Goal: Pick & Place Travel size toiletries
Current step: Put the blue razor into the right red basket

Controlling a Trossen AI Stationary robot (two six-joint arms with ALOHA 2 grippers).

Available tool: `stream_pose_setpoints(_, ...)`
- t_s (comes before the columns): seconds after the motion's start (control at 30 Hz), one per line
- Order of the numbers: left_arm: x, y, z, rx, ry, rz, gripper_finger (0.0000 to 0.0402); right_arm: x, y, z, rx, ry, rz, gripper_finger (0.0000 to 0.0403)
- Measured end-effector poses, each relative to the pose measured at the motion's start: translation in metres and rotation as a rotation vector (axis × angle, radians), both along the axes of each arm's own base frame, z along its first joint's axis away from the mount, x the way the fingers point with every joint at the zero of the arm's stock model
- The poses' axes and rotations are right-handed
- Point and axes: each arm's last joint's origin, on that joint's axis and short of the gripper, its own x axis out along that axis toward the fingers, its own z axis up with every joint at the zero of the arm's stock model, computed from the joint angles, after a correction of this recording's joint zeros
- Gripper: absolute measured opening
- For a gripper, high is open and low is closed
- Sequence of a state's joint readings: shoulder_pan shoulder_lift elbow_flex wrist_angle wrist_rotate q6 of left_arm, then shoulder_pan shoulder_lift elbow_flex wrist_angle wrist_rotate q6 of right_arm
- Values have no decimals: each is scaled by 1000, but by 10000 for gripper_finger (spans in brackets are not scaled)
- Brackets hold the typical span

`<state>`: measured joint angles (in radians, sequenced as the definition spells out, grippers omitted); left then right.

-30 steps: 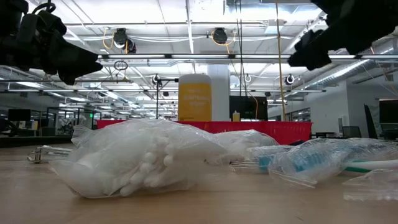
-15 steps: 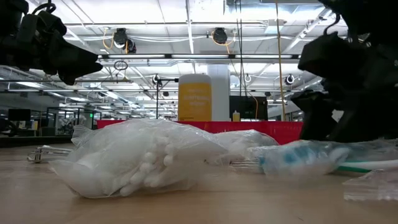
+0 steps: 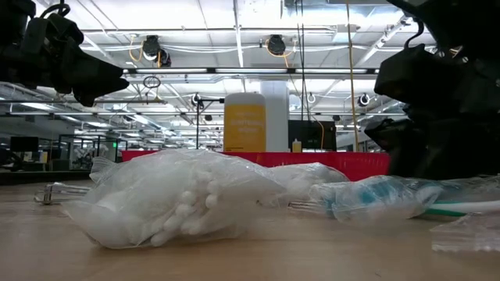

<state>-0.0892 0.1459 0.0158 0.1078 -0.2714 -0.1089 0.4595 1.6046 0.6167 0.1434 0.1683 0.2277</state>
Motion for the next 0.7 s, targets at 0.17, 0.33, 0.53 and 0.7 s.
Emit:
stream_pose_setpoints(0.17,0,0,0,0,0,0,186,1,0,0,6,-4,16,40)
stream_pose_setpoints(0.33,0,0,0,0,0,0,186,1,0,2,-15,-19,43,20)
stream_pose_setpoints(0.53,0,0,0,0,0,0,186,1,-5,19,-9,-90,54,31)
stream_pose_setpoints(0.7,0,0,0,0,0,0,186,1,-11,44,19,-199,48,29)
